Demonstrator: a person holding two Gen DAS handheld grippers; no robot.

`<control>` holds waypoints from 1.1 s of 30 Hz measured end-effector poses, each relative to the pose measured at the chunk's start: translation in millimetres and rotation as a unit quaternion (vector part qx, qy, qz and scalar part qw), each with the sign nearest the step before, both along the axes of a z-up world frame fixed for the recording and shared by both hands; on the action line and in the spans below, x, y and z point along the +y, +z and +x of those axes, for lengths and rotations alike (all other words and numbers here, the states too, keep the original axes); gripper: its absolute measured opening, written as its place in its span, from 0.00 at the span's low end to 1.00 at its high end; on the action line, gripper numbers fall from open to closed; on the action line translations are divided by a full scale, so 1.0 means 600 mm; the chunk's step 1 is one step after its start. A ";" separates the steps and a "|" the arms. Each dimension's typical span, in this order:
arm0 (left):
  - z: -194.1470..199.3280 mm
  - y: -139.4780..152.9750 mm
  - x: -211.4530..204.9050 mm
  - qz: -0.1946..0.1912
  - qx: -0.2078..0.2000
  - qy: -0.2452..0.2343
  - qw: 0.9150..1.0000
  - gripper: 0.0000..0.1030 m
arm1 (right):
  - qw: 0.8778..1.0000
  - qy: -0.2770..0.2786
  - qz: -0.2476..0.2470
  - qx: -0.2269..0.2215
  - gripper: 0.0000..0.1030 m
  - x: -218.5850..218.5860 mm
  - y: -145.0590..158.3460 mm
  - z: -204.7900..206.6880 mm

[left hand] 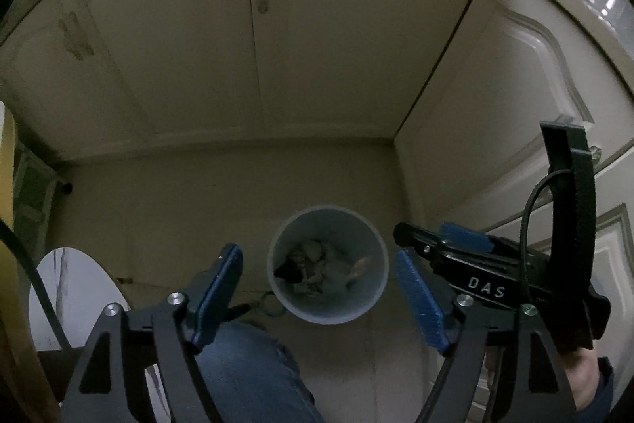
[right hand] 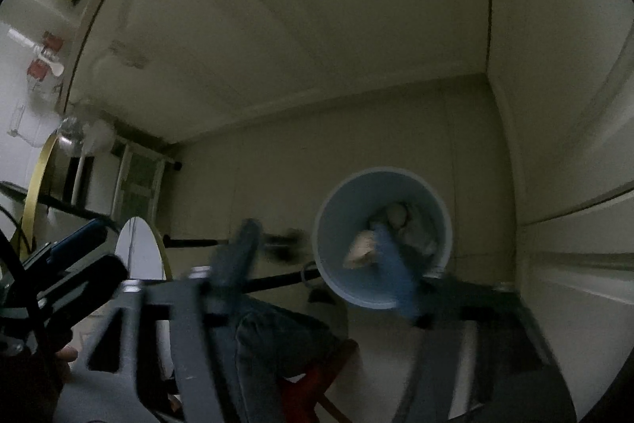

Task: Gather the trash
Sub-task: 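Lower black bag and ginger into the white bin and open both grippers, then return both tools from the bin to the table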

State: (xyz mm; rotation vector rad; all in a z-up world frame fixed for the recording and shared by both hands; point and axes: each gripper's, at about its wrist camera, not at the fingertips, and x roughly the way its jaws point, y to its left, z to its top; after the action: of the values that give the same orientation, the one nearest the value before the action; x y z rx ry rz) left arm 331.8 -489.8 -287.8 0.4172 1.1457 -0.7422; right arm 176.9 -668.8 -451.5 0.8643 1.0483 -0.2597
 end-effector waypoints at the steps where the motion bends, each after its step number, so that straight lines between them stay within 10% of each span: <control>1: -0.004 0.001 -0.007 0.000 -0.001 0.000 1.000 0.74 | 1.000 -0.004 0.000 0.002 0.75 -0.002 -0.002 -0.001; 5: -0.023 0.010 -0.034 -0.002 -0.013 -0.006 1.000 0.74 | 1.000 -0.028 0.005 0.001 1.00 -0.004 -0.003 -0.011; 16: -0.096 0.104 0.015 -0.062 -0.072 -0.031 0.995 0.76 | 0.997 -0.072 -0.017 -0.018 1.00 -0.005 0.071 -0.047; 33: -0.170 0.262 0.401 -0.148 -0.201 0.148 0.957 0.98 | 0.985 0.015 -0.110 -0.135 1.00 0.208 0.342 0.015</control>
State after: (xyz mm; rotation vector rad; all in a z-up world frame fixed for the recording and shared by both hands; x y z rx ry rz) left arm 229.7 -248.9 -130.3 0.1273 0.6798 -0.5221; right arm 185.7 -544.1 -246.3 0.6620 0.7635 -0.2220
